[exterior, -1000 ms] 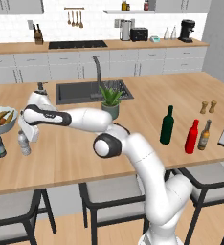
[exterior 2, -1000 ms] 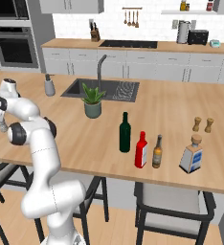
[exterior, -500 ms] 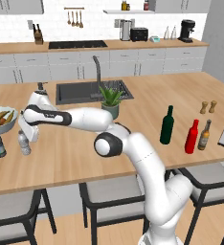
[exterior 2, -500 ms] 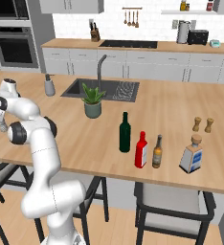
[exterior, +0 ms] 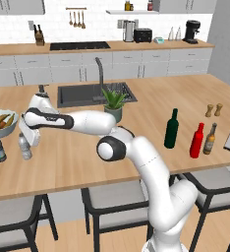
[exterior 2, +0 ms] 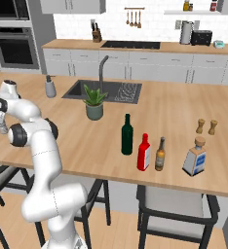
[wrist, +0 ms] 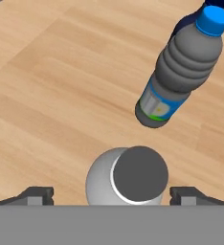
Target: Move the plastic bottles in the middle to the plastics group, and the glass bottles in the middle to the glass group.
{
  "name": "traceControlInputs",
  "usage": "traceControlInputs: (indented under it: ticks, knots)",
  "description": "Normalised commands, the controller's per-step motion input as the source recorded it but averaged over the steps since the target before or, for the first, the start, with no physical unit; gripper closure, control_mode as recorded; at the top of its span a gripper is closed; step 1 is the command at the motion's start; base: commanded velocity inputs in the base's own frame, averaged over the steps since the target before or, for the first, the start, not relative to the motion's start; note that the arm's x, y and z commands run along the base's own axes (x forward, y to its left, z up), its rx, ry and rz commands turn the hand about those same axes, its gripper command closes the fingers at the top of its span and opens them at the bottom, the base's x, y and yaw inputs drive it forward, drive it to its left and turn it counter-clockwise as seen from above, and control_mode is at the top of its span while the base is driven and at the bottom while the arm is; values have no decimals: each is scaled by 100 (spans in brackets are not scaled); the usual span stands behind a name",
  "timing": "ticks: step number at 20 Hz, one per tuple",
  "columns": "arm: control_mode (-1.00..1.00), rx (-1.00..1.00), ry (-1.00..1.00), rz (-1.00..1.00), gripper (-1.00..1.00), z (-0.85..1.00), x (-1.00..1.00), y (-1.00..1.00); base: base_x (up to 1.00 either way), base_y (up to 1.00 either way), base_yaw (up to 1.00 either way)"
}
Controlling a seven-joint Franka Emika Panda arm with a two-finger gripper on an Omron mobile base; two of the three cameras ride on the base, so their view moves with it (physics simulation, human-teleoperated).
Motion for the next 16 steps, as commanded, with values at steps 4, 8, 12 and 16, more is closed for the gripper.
traceControlInputs:
  ticks: [4, 8, 12, 16]
  knots:
    - [-100, 0, 0, 0, -100, 0, 0, -3, 0, 0, 0]
    - [-100, 0, -1, 0, -100, 28, 2, -10, 0, 0, 0]
    - [-100, 0, 0, 0, -100, 33, 0, 0, 0, 0, 0]
    - [-100, 0, 0, 0, -100, 40, 0, 0, 0, 0, 0]
